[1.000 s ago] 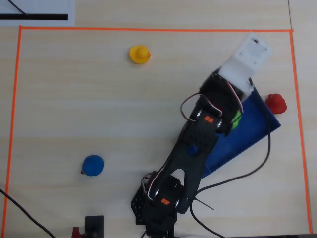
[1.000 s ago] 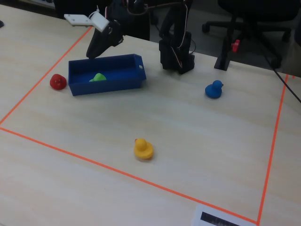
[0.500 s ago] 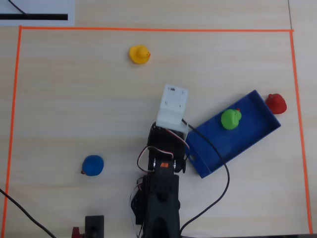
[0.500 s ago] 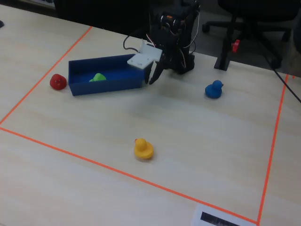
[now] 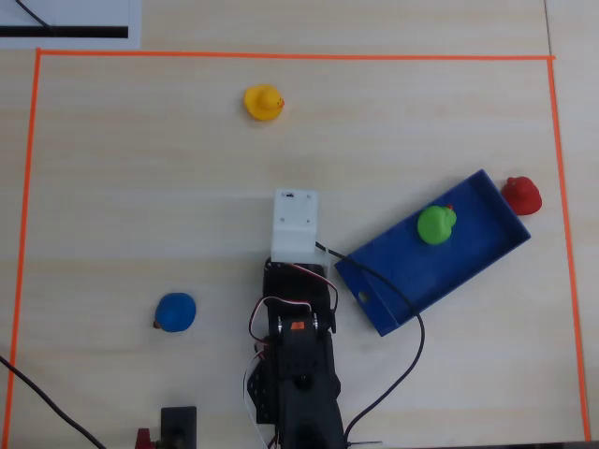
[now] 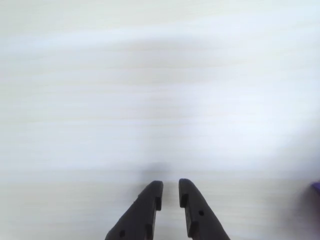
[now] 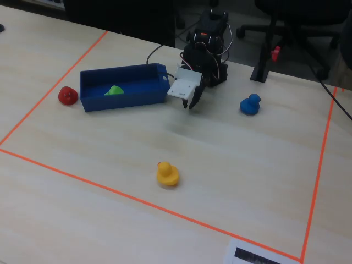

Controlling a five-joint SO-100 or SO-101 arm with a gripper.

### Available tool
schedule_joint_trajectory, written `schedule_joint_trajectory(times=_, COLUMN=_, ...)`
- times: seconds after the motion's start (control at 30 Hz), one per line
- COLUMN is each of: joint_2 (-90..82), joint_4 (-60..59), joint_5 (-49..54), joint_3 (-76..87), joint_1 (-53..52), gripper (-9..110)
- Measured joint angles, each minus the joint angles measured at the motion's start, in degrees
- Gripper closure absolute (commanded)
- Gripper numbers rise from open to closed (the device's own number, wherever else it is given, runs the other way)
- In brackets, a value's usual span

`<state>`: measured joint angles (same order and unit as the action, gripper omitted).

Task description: Grasp green duck and put it into box.

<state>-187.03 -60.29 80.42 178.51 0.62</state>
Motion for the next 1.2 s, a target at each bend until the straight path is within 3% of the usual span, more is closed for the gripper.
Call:
schedule_joint_trajectory(times=0.3, joint_2=-2.46, joint_4=-13.89, joint_5=0.35, joint_3=0.0, joint_1=3.78, gripper=101)
schedule_joint_trajectory(times=0.43, joint_2=-3.25, joint_4=-14.68, joint_5=0.44, joint_3=-0.09, joint_1=3.08, gripper=101)
schedule_joint_trajectory(times=0.53, joint_2=-3.16, joint_4=-14.77, joint_5=0.53, joint_3=-0.09, joint_1=2.64, gripper=90)
schedule_joint_trajectory(times=1.2, joint_2=-3.16, joint_4=-14.77, joint_5=0.53, joint_3=-0.09, joint_1=1.49, gripper=90)
